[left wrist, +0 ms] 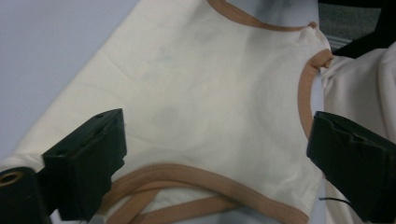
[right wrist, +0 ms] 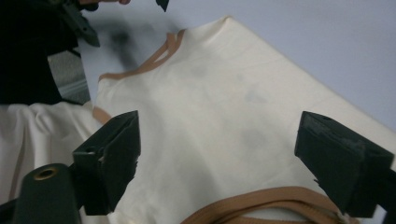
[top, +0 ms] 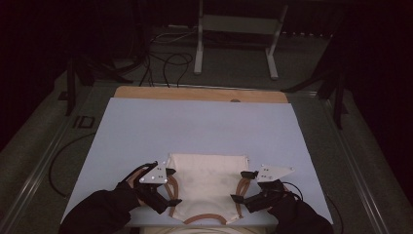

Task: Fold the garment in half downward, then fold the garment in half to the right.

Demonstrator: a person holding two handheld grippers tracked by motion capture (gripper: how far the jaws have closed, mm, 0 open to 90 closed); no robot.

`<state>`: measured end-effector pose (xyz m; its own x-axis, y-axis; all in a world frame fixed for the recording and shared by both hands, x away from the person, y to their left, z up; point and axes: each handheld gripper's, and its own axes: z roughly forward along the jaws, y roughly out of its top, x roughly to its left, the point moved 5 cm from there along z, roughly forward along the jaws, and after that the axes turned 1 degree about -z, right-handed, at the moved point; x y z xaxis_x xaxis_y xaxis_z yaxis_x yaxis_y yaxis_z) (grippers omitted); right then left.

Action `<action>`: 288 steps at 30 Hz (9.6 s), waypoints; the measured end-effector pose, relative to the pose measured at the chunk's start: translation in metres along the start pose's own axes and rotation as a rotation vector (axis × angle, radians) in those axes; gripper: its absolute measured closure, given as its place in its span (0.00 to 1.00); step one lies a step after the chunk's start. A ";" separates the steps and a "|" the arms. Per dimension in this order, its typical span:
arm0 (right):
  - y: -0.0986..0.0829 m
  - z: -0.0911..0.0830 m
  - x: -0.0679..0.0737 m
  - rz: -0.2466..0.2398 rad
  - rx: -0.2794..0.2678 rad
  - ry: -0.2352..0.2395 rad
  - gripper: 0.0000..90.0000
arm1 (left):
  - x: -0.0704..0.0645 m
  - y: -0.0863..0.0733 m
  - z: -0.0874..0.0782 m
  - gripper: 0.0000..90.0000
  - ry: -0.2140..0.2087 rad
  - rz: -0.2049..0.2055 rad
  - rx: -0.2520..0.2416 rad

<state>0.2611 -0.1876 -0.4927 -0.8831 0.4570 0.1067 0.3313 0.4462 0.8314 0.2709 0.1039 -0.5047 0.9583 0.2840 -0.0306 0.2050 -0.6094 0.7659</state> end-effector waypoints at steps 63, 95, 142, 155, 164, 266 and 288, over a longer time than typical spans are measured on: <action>-0.022 0.047 -0.125 0.099 0.246 -0.190 0.94 | 0.125 -0.032 0.031 0.80 0.170 -0.311 0.154; 0.009 0.054 -0.149 0.088 0.188 -0.244 0.95 | 0.151 -0.018 0.016 0.98 0.214 -0.285 0.131; 0.031 0.071 -0.204 0.148 0.201 -0.310 0.95 | 0.200 0.001 0.033 0.98 0.294 -0.317 0.105; 0.027 0.079 -0.219 0.175 0.200 -0.319 0.95 | 0.213 0.004 0.043 0.98 0.319 -0.321 0.113; 0.026 0.081 -0.227 0.177 0.219 -0.340 0.95 | 0.225 0.007 0.053 0.98 0.340 -0.349 0.131; 0.105 0.081 -0.146 0.039 0.030 -0.179 0.11 | 0.078 0.024 0.018 0.00 0.113 -0.104 -0.101; 0.132 0.125 -0.141 0.024 0.046 -0.118 0.11 | 0.070 0.018 0.030 0.00 0.072 -0.061 -0.071</action>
<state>0.4709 -0.0965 -0.4662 -0.8306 0.5538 0.0589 0.3687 0.4676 0.8034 0.3482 0.0904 -0.5123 0.9271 0.3733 -0.0341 0.2454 -0.5357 0.8080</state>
